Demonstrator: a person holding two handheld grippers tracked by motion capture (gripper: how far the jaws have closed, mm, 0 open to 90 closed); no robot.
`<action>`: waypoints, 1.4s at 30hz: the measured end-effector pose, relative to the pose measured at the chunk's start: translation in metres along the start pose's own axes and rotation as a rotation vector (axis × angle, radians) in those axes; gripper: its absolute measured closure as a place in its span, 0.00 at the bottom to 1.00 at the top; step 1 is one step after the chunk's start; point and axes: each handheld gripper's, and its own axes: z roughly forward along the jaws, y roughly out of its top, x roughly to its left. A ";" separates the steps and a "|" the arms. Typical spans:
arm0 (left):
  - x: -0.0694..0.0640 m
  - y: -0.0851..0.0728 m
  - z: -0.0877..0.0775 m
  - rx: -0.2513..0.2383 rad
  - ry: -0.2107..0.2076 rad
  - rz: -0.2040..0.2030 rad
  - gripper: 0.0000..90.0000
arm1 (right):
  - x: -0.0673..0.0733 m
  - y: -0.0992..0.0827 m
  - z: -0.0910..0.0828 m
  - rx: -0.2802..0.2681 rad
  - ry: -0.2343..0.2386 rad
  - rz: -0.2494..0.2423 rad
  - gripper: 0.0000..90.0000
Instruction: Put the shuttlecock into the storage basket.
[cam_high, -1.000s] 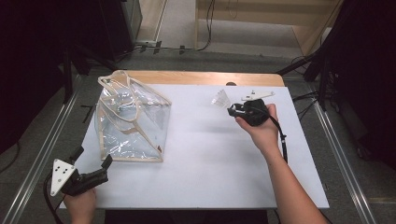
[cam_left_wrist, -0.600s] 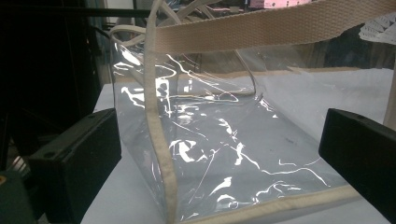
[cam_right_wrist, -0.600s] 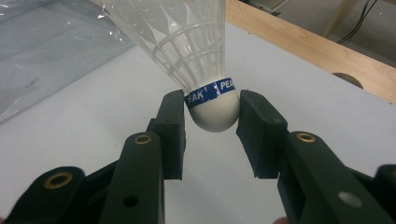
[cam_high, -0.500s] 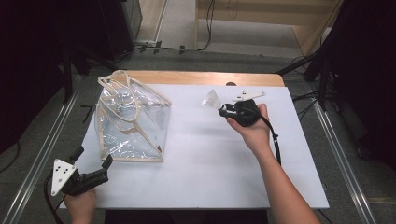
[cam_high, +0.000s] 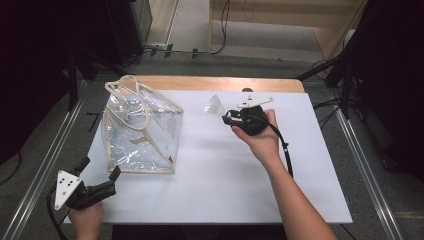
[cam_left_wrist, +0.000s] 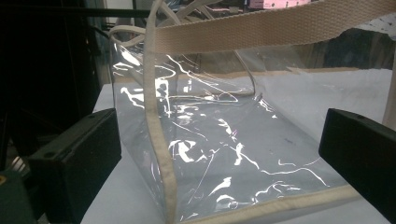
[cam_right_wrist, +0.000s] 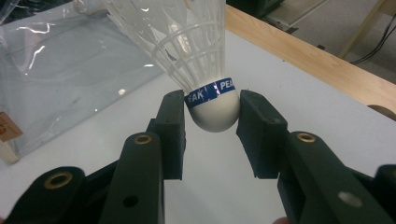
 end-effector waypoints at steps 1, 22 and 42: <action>0.000 0.000 0.000 0.000 -0.001 0.000 0.00 | 0.002 0.001 0.000 0.001 0.003 0.005 0.67; 0.000 0.000 0.000 0.000 -0.002 -0.003 0.00 | 0.028 0.020 0.004 -0.043 0.068 -0.023 0.67; 0.001 0.000 0.000 0.000 -0.004 -0.003 0.00 | 0.055 0.036 0.004 -0.071 0.123 -0.040 0.67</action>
